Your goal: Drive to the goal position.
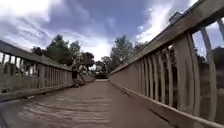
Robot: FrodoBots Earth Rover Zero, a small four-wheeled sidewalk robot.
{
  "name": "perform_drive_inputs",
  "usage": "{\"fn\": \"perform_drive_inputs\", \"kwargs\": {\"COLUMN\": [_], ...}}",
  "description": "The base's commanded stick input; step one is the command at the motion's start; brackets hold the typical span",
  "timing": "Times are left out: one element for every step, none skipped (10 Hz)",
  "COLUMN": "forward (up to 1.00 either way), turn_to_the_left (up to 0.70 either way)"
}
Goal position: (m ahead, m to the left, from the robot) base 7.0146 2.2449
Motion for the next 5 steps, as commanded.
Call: {"fn": "perform_drive_inputs", "kwargs": {"forward": [0.45,0.45,0.45,0.45,0.45], "turn_to_the_left": [0.0,0.0,0.0,0.0,0.0]}}
